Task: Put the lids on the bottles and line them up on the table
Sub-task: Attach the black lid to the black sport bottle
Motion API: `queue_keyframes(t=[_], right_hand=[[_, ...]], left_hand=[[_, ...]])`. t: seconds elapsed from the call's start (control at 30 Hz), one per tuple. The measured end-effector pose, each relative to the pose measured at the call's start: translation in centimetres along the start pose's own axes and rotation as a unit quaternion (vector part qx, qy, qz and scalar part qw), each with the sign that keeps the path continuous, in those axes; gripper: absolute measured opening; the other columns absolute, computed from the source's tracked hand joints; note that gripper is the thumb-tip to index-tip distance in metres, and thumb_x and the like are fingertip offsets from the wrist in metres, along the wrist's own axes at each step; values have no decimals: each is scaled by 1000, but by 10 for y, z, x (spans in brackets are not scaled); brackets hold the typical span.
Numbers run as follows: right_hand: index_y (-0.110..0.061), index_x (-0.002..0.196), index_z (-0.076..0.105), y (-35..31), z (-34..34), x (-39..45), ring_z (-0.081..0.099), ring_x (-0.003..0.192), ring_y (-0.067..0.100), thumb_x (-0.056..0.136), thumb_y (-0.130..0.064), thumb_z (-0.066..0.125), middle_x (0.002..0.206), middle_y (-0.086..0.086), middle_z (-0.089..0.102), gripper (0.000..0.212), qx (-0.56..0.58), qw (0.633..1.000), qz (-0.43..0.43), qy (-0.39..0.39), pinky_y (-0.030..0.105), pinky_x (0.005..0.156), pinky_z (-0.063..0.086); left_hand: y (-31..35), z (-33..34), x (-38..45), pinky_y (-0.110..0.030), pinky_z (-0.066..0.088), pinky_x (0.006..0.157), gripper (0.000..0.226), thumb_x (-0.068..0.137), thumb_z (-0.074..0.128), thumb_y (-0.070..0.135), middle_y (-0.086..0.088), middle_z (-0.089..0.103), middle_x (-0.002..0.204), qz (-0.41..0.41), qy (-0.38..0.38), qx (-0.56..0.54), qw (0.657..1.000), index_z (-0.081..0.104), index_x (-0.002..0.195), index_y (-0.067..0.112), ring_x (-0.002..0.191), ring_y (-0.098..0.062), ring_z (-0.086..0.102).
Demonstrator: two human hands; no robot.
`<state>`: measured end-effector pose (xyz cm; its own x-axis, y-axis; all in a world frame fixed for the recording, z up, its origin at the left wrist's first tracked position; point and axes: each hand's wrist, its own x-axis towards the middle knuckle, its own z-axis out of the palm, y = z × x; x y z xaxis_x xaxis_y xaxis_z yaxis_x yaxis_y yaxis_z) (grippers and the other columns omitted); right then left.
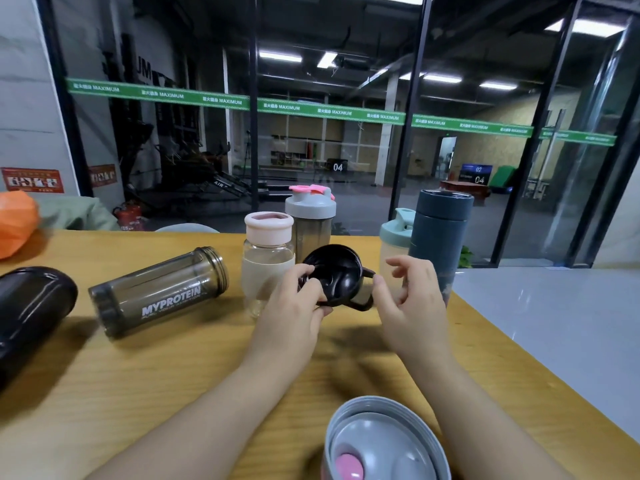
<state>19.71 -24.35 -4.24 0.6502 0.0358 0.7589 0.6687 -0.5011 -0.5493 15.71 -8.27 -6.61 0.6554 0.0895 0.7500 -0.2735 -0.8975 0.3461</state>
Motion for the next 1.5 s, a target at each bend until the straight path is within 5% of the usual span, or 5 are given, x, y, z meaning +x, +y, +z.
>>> queue_keyframes(t=[0.23,0.43,0.63,1.0,1.5], right_hand=[[-27,116,55,-33,-18,3,68,80,11,95,-41,47,108,-7,64,26,129,958,129,-223,21,61,51],[-29,120,61,-75,-19,9,66,107,26,79,-66,43,119,0,68,58,313,794,309,-419,37,80,56],[-15,115,65,-108,-15,6,67,100,39,75,-54,60,112,18,70,56,435,661,413,-450,48,80,57],[-16,103,66,-139,2,-7,73,71,24,84,-43,63,81,8,76,34,399,718,421,-385,42,74,58],[-19,111,66,-164,21,-22,71,87,29,56,-43,74,92,7,76,61,416,719,392,-394,43,74,58]], left_hand=[[-5,-44,-29,-24,40,80,10,80,70,6,-5,48,130,-16,36,-44,998,60,84,7,97,-22,63],[-7,-74,-42,-2,24,100,12,78,67,3,-14,41,130,96,76,-63,990,61,88,4,124,23,27],[-16,-95,-54,-4,20,106,16,89,55,17,-16,38,134,137,59,-63,987,61,94,3,136,14,18],[-69,-146,-74,-48,47,95,81,58,86,20,-25,26,140,48,32,230,972,35,121,8,115,-40,53],[-135,-180,-97,-64,22,104,94,78,69,31,-15,-6,151,-259,-74,483,833,6,148,24,141,-38,1]])
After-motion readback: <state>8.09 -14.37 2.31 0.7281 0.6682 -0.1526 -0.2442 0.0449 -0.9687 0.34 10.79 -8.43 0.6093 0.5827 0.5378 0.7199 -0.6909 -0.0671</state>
